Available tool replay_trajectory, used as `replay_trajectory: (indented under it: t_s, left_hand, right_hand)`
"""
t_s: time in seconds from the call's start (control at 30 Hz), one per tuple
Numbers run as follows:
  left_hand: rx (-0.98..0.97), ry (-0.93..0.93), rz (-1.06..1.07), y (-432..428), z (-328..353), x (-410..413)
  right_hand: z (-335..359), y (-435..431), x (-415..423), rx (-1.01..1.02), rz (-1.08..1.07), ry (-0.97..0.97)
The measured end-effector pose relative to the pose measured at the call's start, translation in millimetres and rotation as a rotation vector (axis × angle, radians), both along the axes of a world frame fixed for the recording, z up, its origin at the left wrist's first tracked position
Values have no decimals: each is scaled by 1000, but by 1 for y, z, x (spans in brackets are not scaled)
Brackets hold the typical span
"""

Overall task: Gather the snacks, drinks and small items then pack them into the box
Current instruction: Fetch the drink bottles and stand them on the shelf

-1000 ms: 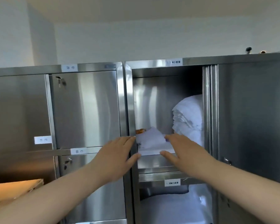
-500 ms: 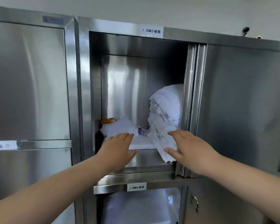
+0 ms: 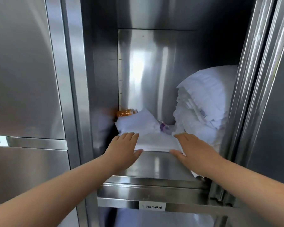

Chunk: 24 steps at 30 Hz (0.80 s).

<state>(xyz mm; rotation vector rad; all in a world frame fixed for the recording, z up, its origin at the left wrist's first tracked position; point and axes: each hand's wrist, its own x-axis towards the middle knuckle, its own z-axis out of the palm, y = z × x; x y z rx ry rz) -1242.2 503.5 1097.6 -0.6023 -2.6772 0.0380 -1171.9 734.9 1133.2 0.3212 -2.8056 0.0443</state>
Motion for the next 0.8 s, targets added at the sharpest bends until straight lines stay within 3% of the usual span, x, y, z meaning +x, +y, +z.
replay_trajectory:
  t_s: [0.43,0.8]
  left_hand:
    - [123,-89,81,52,-55,-268]
    - [70,-57,0,70,-87,-390]
  right_hand:
    - [-78,8,-261,60,-142,-148]
    - [-113,38,-386,11,-231,-114]
